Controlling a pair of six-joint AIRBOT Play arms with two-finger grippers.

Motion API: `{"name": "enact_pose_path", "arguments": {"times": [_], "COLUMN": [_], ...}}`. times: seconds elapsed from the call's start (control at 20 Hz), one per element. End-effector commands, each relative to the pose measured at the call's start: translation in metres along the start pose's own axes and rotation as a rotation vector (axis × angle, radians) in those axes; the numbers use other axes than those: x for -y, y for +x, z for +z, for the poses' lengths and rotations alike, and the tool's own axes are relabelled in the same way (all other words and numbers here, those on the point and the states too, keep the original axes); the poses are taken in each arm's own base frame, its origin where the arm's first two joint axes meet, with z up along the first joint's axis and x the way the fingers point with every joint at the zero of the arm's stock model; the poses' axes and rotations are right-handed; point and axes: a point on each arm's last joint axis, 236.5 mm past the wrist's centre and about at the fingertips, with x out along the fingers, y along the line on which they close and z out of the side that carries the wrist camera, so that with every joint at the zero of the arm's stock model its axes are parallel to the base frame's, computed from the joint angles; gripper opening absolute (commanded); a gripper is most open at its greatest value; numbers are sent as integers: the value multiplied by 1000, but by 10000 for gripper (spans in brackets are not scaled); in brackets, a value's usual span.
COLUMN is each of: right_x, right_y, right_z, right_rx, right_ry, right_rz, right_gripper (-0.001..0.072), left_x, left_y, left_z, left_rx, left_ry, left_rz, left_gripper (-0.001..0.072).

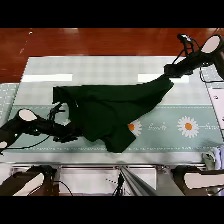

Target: Fold the shirts.

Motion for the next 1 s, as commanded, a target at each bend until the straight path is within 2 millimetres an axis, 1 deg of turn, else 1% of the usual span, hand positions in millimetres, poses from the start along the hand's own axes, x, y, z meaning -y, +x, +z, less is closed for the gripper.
{"name": "enact_pose_path", "arguments": {"times": [0.0, 0.05, 0.15, 0.2, 0.25, 0.3, 0.4, 0.45, 0.5, 0.55, 0.6, 0.65, 0.75, 0.85, 0.9, 0.95], "right_x": [0, 0, 0, 1, 1, 1, 1, 1, 1, 1, 1, 1, 0, 1, 1, 0], "right_y": [0, 0, 0, 0, 0, 0, 0, 0, 0, 0, 0, 0, -1, -7, -16, -29], "right_z": [0, 0, 0, 0, 0, 0, 0, 0, -1, -2, -2, -3, -4, -3, -1, 4], "right_rx": [2, 2, 2, 1, 2, 2, 2, 0, -3, -7, -9, -12, -17, -7, 11, 47], "right_ry": [-3, -4, -7, -6, -7, -7, -7, -7, -7, -7, -7, -8, -17, -34, -52, -73], "right_rz": [-1, -1, -3, -4, -4, -4, -4, -4, -4, -4, -4, -4, -3, -9, -20, -34], "right_gripper": [23, 22, 22, 23, 23, 22, 23, 23, 23, 23, 23, 23, 23, 22, 23, 23], "left_x": [4, 8, 25, 37, 45, 47, 37, 32, 30, 30, 33, 41, 71, 115, 137, 158], "left_y": [13, 17, 25, 31, 38, 49, 68, 74, 76, 75, 71, 66, 45, 6, -21, -52], "left_z": [5, 12, 30, 31, 28, 22, 10, 8, 8, 11, 16, 19, 27, 36, 43, 50], "left_rx": [23, 46, 101, 94, 72, 40, -27, -46, -55, -47, -36, -30, -16, 36, 91, 170], "left_ry": [-25, -41, -74, -67, -62, -62, -85, -106, -123, -134, -131, -95, -9, 150, 228, 309], "left_rz": [-47, -64, -142, -191, -220, -223, -188, -180, -180, -187, -200, -227, -326, -447, -482, -509], "left_gripper": [483, 483, 483, 506, 531, 531, 531, 528, 465, 254, 39, 38, 32, 31, 31, 30]}}
